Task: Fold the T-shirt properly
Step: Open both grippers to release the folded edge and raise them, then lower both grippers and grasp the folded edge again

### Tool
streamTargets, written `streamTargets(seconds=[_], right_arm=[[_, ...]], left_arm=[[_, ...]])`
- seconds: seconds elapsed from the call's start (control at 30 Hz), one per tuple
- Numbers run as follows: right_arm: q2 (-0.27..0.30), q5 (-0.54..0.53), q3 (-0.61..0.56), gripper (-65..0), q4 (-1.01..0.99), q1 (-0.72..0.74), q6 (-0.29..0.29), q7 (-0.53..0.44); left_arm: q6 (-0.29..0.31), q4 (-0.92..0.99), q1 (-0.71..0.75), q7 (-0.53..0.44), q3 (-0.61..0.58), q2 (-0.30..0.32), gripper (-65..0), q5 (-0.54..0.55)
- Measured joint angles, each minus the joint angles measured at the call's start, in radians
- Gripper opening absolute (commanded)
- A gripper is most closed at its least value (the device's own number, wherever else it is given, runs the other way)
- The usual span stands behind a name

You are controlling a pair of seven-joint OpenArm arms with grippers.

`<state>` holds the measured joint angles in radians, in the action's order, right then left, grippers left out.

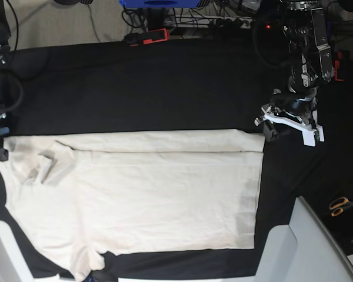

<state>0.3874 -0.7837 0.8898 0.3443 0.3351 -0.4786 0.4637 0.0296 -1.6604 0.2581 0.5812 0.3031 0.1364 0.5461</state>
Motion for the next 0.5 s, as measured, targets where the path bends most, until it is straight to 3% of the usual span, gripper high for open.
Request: streamTargets(seconds=[0.1,0.2,0.37,0.5], right_arm=[[-0.003,0.088,0.001,-17.7,0.0,0.032,0.006,0.0],[-0.011,0.111,0.003,-19.1,0.0,0.042,0.007,0.0],[-0.006,0.119,0.002,-40.4,-0.033,0.036,0.016,-0.058],[-0.01,0.116,0.002,-48.5,-0.064,0.036,0.015,-0.087]], left_arm=[[0.0,0.0,0.001,0.0,0.0,0.0,-39.7,0.0],[0.0,0.0,0.018,0.0,0.0,-0.001,-39.7,-0.001],[0.0,0.0,0.019,0.003,0.001,0.0,-39.7,0.0],[0.0,0.0,0.022,0.003,0.001,0.0,-39.2,0.0]])
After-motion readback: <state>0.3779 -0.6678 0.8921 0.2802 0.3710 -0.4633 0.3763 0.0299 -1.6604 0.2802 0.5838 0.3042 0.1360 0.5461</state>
